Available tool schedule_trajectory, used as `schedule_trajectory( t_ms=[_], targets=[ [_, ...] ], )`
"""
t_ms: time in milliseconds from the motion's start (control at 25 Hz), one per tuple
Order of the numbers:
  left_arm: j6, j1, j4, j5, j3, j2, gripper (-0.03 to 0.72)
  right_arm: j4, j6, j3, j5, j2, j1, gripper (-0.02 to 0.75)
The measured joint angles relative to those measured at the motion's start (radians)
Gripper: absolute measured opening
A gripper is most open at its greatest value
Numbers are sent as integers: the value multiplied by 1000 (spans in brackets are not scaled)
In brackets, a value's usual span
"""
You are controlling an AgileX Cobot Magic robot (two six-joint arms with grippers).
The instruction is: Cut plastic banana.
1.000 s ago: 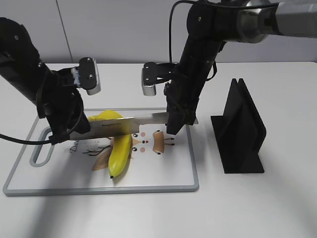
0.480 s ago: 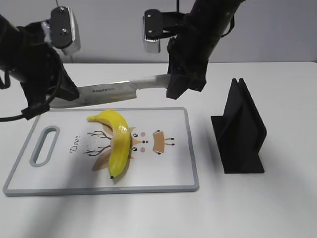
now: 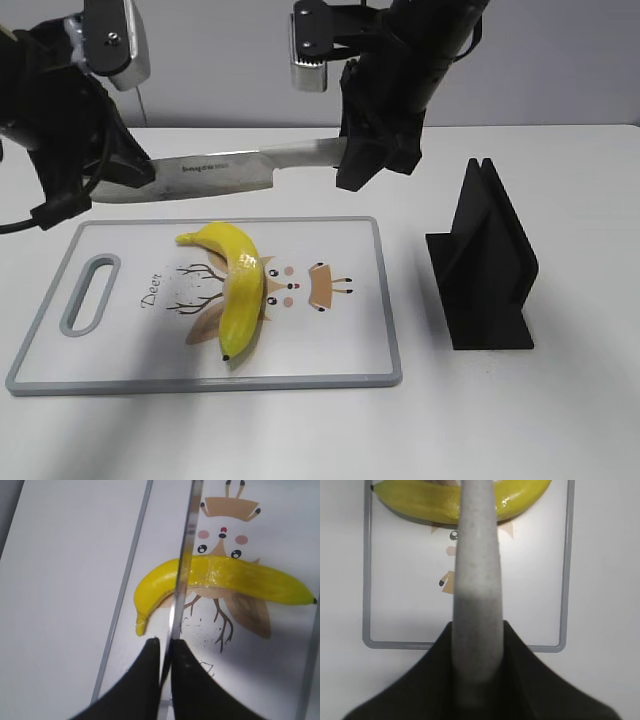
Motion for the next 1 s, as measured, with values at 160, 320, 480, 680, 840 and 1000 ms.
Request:
schedule_trajectory(
  t_ms=[160, 320, 480, 680, 840, 1000],
  targets=[
    [-14, 2, -24, -24, 0, 0, 255, -4, 22, 0, 7, 0, 0, 162],
    [-17, 2, -54, -32, 0, 0, 572, -11, 29, 0, 7, 0, -1, 162],
    [-41, 2, -66, -41, 0, -5, 646, -16, 36, 0, 7, 0, -1, 162],
    [-445, 30, 35, -121, 0, -60, 639, -94, 158, 1, 9, -5, -1, 162],
    [-793, 130, 149, -68, 0, -105, 616, -169, 333, -1, 10, -38, -1, 162],
    [-998, 247, 175, 154, 0, -119, 595, -187, 541, -9, 16, -71, -2, 162]
  ],
)
